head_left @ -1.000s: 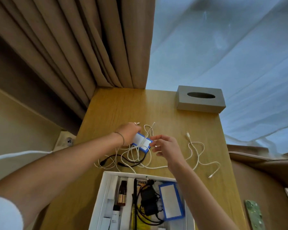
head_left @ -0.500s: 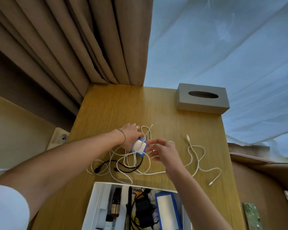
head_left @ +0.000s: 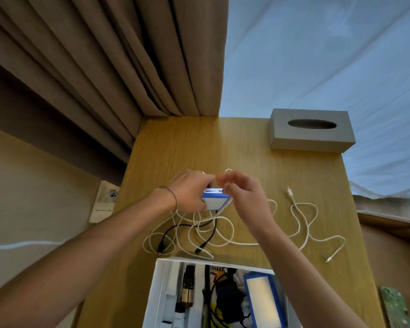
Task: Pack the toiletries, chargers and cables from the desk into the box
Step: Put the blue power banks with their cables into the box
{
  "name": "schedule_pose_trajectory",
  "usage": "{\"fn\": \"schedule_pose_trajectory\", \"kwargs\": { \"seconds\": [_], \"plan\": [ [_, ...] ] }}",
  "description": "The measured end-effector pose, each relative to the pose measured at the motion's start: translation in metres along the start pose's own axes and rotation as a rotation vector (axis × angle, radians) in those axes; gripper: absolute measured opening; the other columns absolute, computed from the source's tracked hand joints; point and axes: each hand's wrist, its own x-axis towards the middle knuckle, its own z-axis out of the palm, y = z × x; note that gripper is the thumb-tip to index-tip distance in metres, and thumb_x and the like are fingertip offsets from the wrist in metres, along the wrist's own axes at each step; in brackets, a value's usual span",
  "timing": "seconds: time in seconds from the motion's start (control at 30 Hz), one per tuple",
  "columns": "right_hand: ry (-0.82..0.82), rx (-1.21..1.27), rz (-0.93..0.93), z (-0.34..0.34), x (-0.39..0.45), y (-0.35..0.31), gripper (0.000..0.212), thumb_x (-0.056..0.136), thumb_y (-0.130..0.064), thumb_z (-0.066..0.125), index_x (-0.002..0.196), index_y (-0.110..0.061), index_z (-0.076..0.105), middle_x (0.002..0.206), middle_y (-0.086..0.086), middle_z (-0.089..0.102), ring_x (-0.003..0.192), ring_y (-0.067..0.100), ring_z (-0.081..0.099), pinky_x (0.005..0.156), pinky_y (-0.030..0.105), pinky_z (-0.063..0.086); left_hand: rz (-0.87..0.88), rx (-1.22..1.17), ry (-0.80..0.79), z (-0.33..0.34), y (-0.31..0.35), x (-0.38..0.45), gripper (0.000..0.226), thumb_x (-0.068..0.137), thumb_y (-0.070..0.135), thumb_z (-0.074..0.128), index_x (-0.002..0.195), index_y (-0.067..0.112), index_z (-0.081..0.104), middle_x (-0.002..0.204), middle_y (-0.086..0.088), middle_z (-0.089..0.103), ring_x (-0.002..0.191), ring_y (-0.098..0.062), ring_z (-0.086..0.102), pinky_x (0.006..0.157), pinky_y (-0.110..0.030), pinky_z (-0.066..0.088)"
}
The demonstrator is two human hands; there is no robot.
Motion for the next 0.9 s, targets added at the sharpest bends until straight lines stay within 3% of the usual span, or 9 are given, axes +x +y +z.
{"fn": "schedule_pose_trajectory", "kwargs": {
  "seconds": [0.07, 0.2, 0.3, 0.37, 0.43, 0.57, 0.67, 0.8, 0.9],
  "plan": [
    [-0.006, -0.035, -0.062, 0.008, 0.004, -0.004, 0.032, 0.095, 0.001, 0.053, 0.1, -0.024, 0.071, 0.098, -0.011, 0.074, 0.093, -0.002, 0.068, 0.081, 0.015, 0.053, -0.014, -0.021, 0.096, -0.008, 0.004, -0.013, 0.038, 0.065, 0.034, 0.078, 0.093, 0.032, 0.053, 0.083, 0.013, 0.06, 0.072, -0.01, 0.059, 0.058, -0.029, 0.051],
    [-0.041, -0.051, -0.099, 0.012, 0.011, -0.004, 0.03, 0.102, -0.009, 0.051, 0.126, -0.023, 0.062, 0.126, -0.007, 0.064, 0.114, 0.002, 0.06, 0.095, 0.025, 0.052, -0.105, -0.116, 0.179, -0.018, 0.0, -0.038, 0.043, 0.066, 0.04, 0.081, 0.087, 0.039, 0.044, 0.082, 0.016, 0.059, 0.07, -0.006, 0.058, 0.054, -0.022, 0.043],
    [-0.042, -0.044, -0.116, 0.01, 0.014, -0.002, 0.029, 0.104, -0.019, 0.052, 0.131, -0.021, 0.059, 0.127, -0.004, 0.064, 0.118, 0.008, 0.06, 0.096, 0.025, 0.05, -0.19, -0.282, 0.246, -0.02, -0.006, -0.059, 0.042, 0.067, 0.042, 0.084, 0.084, 0.035, 0.046, 0.081, 0.012, 0.063, 0.068, -0.004, 0.06, 0.055, -0.025, 0.046],
    [-0.091, -0.037, -0.093, 0.011, 0.012, 0.0, 0.029, 0.103, -0.023, 0.054, 0.132, -0.02, 0.06, 0.122, 0.001, 0.068, 0.114, 0.011, 0.064, 0.096, 0.027, 0.051, -0.23, -0.412, 0.328, -0.019, -0.01, -0.074, 0.04, 0.068, 0.037, 0.086, 0.083, 0.032, 0.049, 0.078, 0.011, 0.064, 0.065, 0.0, 0.061, 0.053, -0.016, 0.043],
    [-0.147, -0.064, -0.09, 0.014, 0.008, 0.005, 0.027, 0.103, -0.022, 0.055, 0.128, -0.017, 0.063, 0.114, 0.0, 0.072, 0.107, 0.011, 0.068, 0.096, 0.031, 0.052, -0.253, -0.537, 0.411, -0.018, -0.012, -0.087, 0.04, 0.069, 0.029, 0.088, 0.083, 0.03, 0.05, 0.079, 0.01, 0.063, 0.065, 0.004, 0.058, 0.053, -0.011, 0.041],
    [-0.193, -0.125, -0.111, 0.024, 0.002, 0.004, 0.022, 0.098, -0.022, 0.06, 0.118, -0.018, 0.069, 0.106, -0.004, 0.076, 0.102, 0.012, 0.071, 0.091, 0.031, 0.055, -0.305, -0.789, 0.521, -0.018, -0.012, -0.107, 0.036, 0.073, 0.017, 0.087, 0.09, 0.017, 0.055, 0.086, 0.006, 0.065, 0.069, 0.0, 0.06, 0.057, -0.012, 0.046],
    [-0.165, -0.2, -0.109, 0.026, 0.002, -0.001, 0.02, 0.089, -0.037, 0.061, 0.098, -0.025, 0.075, 0.089, 0.003, 0.077, 0.086, 0.012, 0.071, 0.083, 0.034, 0.054, -0.353, -0.992, 0.593, -0.017, -0.008, -0.12, 0.036, 0.076, 0.016, 0.085, 0.099, 0.014, 0.057, 0.097, 0.004, 0.067, 0.083, -0.001, 0.066, 0.062, -0.013, 0.051],
    [-0.169, -0.27, -0.086, 0.027, 0.003, -0.001, 0.016, 0.088, -0.029, 0.064, 0.075, -0.026, 0.073, 0.077, 0.003, 0.076, 0.075, 0.016, 0.068, 0.082, 0.049, 0.054, -0.432, -1.277, 0.714, -0.011, -0.001, -0.133, 0.035, 0.078, 0.012, 0.083, 0.102, 0.019, 0.058, 0.103, 0.002, 0.068, 0.088, -0.007, 0.069, 0.064, -0.015, 0.054],
    [-0.167, -0.268, -0.121, 0.036, -0.002, -0.011, 0.017, 0.091, -0.028, 0.061, 0.081, -0.026, 0.074, 0.079, -0.003, 0.078, 0.079, 0.012, 0.072, 0.08, 0.039, 0.054, -0.435, -1.523, 0.683, -0.003, 0.006, -0.141, 0.039, 0.075, 0.009, 0.081, 0.108, 0.016, 0.06, 0.102, -0.001, 0.07, 0.091, -0.015, 0.07, 0.066, -0.019, 0.056]
  ]
}}
